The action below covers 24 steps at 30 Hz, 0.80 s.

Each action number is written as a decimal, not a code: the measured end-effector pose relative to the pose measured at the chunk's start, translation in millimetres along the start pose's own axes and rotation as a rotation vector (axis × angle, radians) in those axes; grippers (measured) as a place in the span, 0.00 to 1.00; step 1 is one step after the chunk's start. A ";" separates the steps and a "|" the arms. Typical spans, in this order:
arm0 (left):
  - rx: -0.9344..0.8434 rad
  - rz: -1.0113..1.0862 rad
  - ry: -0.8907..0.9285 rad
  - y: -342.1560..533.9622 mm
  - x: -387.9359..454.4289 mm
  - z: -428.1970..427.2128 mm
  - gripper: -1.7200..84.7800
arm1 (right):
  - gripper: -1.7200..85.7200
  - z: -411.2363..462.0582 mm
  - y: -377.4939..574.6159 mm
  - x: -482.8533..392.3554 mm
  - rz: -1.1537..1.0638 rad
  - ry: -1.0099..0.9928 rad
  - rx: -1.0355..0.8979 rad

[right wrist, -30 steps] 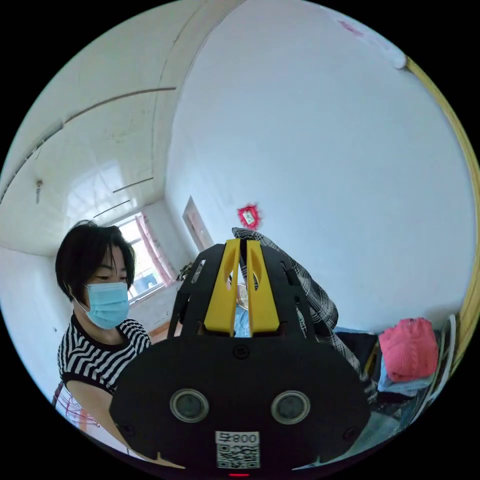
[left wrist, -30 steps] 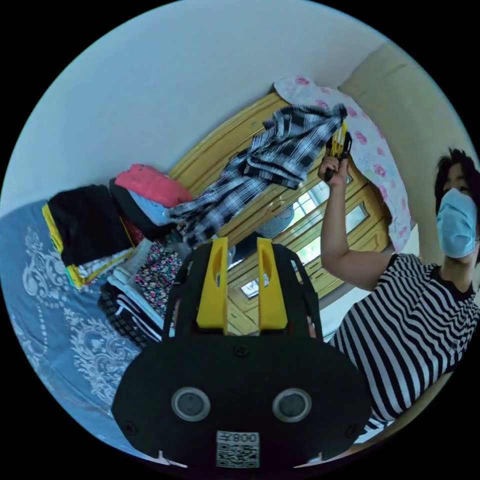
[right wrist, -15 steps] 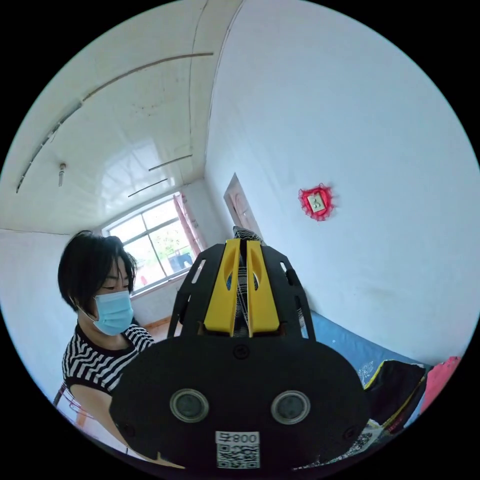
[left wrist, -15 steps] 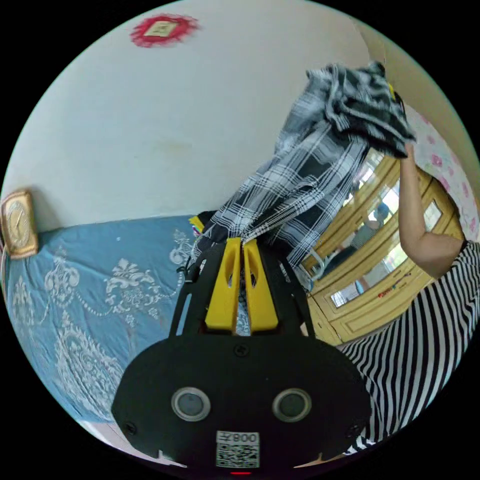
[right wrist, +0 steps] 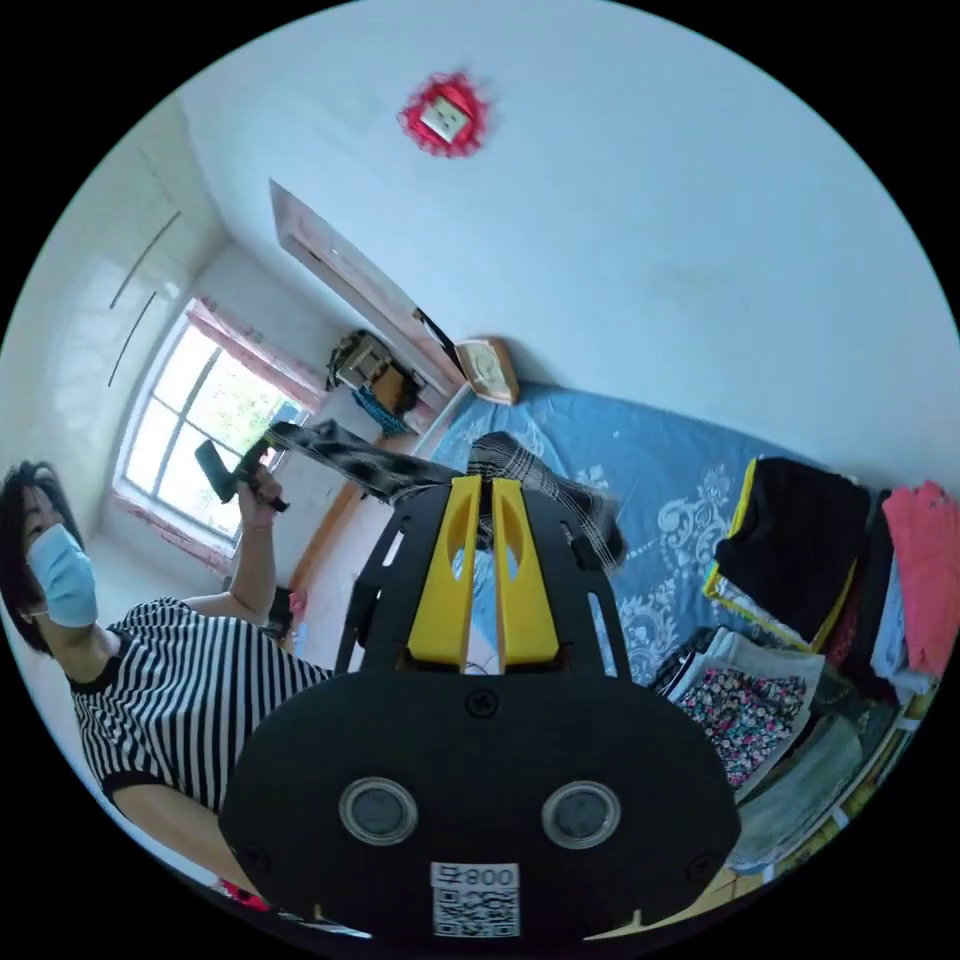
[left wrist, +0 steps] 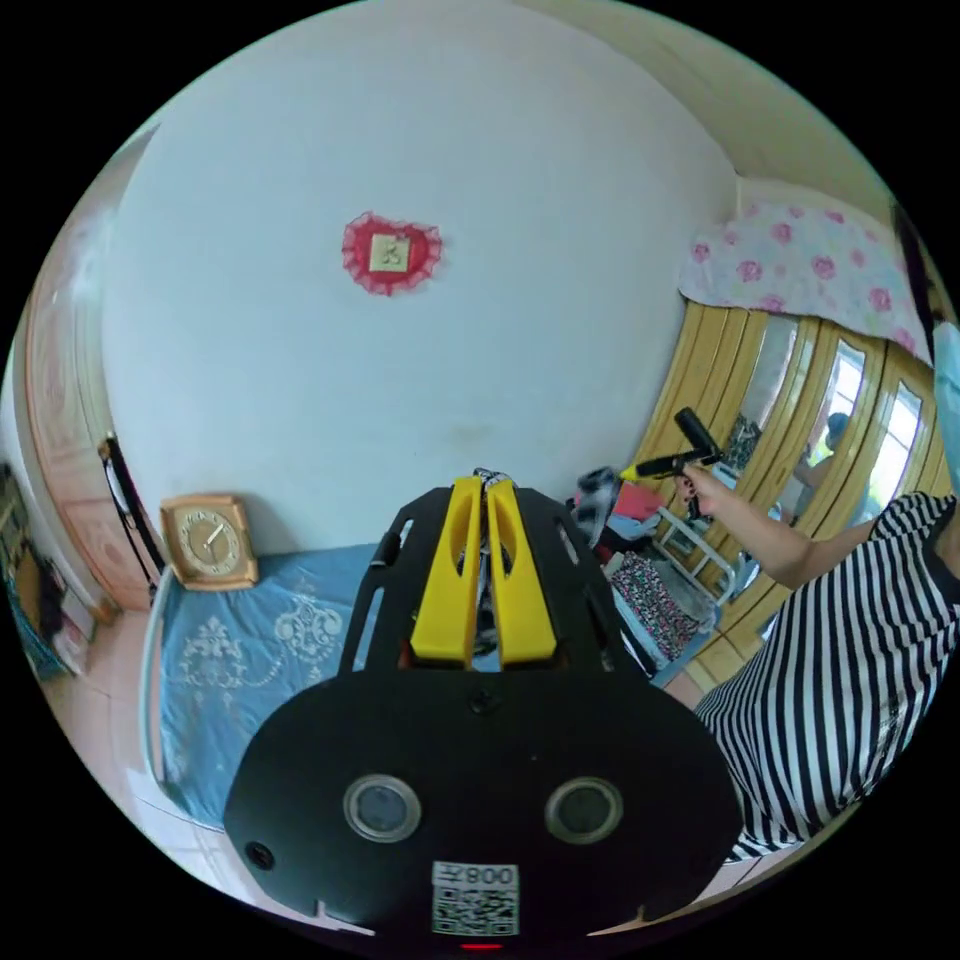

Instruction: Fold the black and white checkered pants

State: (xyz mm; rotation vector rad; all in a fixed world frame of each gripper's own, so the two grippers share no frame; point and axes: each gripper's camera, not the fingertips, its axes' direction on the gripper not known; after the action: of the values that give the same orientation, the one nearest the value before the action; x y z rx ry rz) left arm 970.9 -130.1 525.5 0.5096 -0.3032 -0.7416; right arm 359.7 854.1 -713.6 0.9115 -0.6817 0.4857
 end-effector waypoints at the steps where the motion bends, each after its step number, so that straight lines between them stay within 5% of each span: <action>1: -0.015 0.030 -0.024 -13.8 22.4 -2.3 0.03 | 0.05 19.7 7.2 17.9 0.035 -0.034 -0.017; 5: -0.131 0.117 -0.086 -52.3 96.4 6.7 0.02 | 0.07 63.7 35.1 56.2 0.108 -0.226 0.006; 9: -0.222 0.151 -0.105 -70.0 153.8 20.0 0.02 | 0.11 113.5 36.5 19.6 -0.076 -0.349 0.018; 16: -0.225 0.146 -0.077 -91.0 247.1 16.5 0.02 | 0.14 184.6 6.2 -74.1 -0.455 -0.277 -0.022; 24: -0.169 0.264 -0.008 -93.5 341.5 -12.0 0.02 | 0.13 210.7 22.4 -22.2 -0.427 -0.313 0.050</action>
State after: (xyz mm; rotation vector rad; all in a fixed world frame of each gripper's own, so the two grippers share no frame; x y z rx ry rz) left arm 1163.3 -425.8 493.8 0.2997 -0.3055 -0.5070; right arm 261.2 686.6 -626.3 1.1586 -0.7326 -0.0227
